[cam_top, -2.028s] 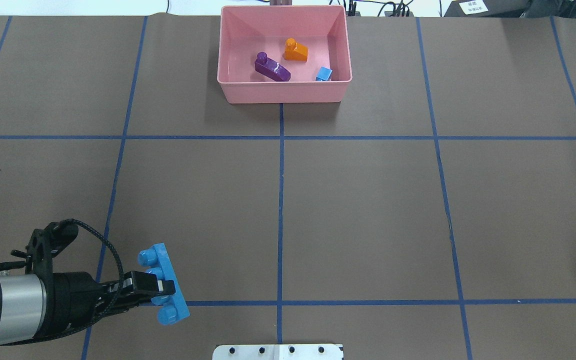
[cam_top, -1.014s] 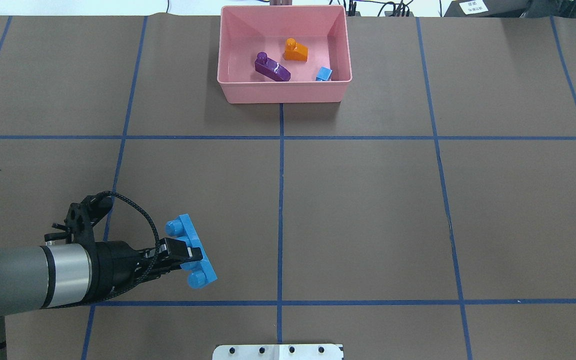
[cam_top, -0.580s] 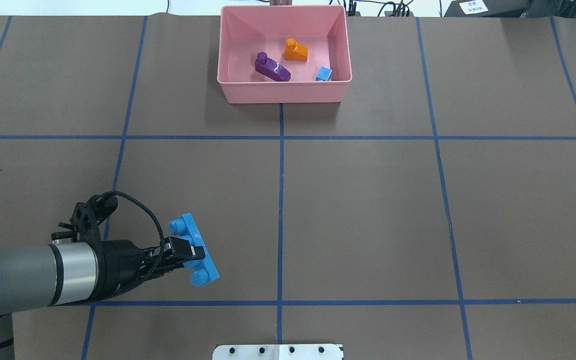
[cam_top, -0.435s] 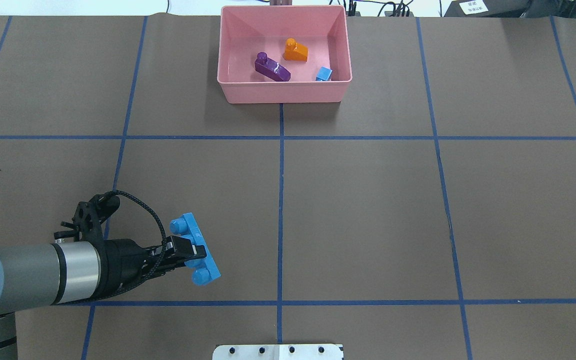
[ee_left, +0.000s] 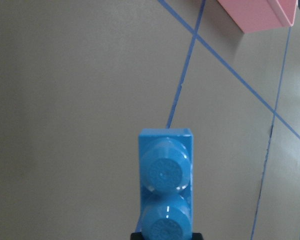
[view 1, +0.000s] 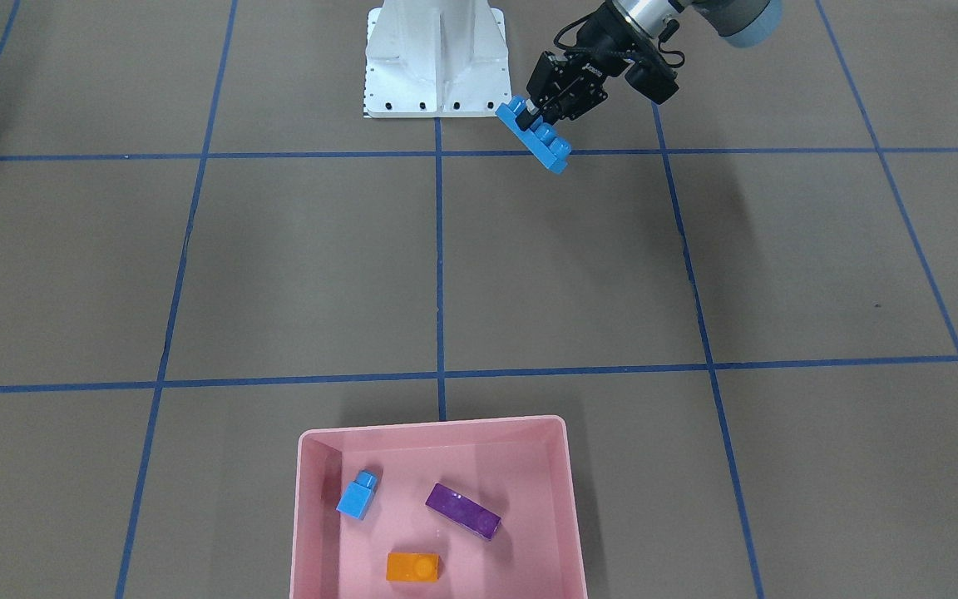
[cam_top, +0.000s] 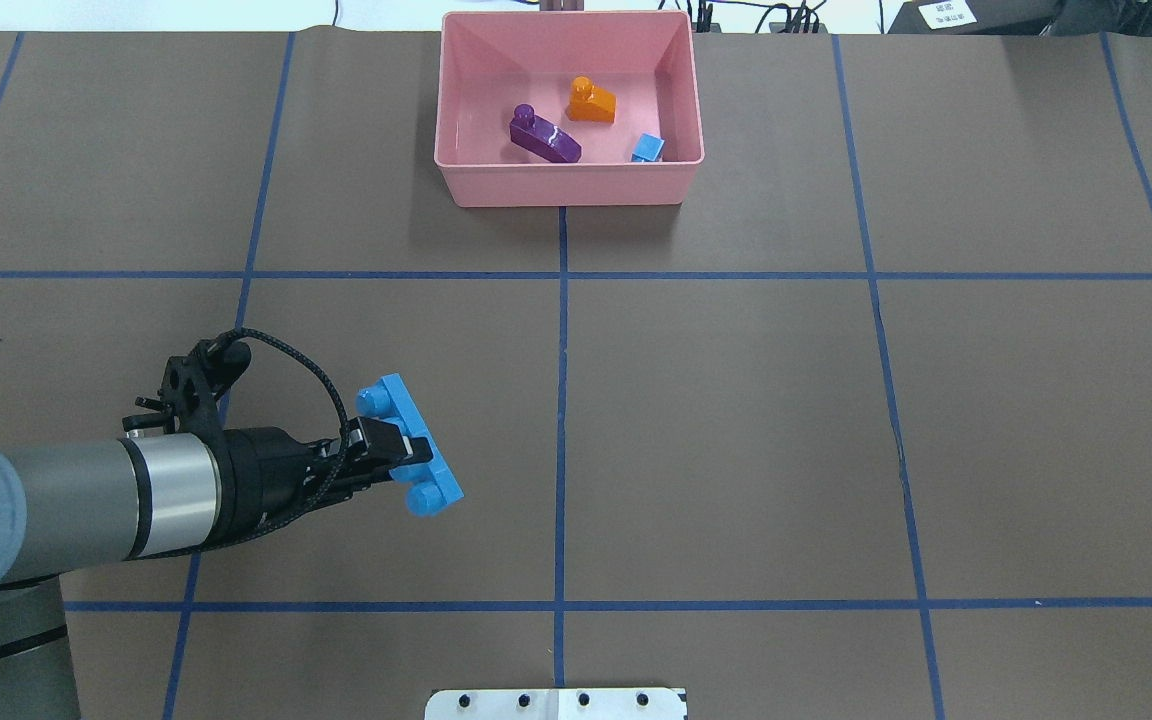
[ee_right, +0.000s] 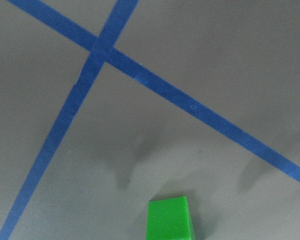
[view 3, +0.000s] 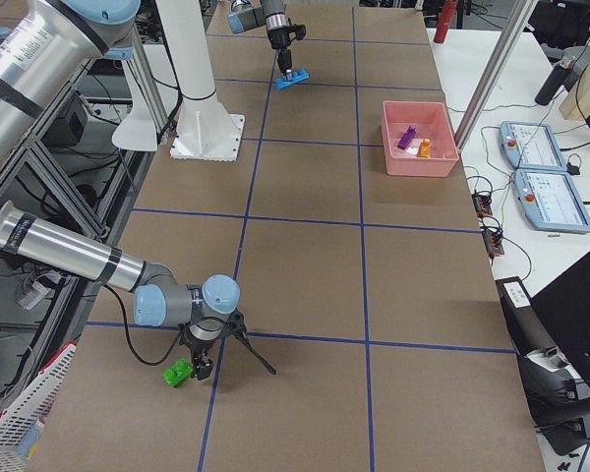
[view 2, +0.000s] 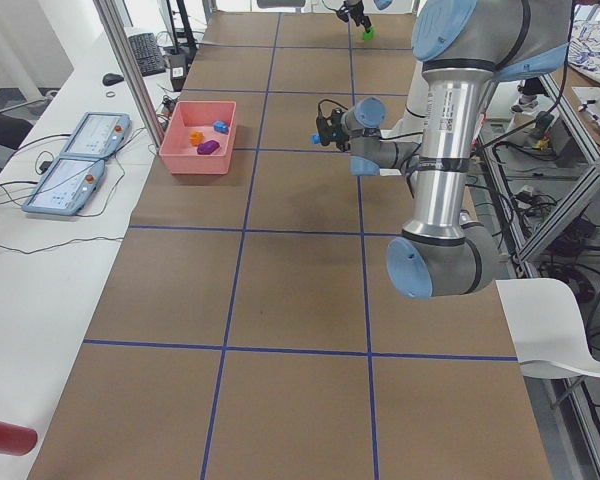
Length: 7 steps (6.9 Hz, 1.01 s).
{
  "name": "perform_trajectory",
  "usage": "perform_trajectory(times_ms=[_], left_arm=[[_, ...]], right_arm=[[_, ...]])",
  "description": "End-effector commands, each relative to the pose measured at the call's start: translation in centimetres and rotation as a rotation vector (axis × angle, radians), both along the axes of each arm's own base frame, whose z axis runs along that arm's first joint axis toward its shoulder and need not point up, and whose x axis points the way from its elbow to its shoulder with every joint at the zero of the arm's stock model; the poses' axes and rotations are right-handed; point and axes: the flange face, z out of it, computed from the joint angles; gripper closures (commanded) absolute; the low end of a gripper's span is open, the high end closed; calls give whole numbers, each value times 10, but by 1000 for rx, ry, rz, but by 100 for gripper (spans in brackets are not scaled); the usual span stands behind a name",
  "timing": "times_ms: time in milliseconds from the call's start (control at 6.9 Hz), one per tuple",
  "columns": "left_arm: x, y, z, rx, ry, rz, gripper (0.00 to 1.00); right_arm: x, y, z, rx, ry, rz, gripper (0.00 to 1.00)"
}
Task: Put all blocks into box
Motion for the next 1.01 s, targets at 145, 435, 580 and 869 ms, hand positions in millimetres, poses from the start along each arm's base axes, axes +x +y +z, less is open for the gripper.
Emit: perform_trajectory(times_ms=[145,435,580,869], left_arm=[[-8,-49,-11,-5,-9,-82,100],[10,-62,-30,-7,4,-76,100],[24,-72,-53,0,39,-82,100],[38,-101,-77,-11,64,-123,100]], right_arm=[[-5,10,15,-33,22,-47,42],[-11,2,15,15,68,-88,100],[-10,2,12,22,65,-87,100],[12,22,-14,34,62,-57,100]])
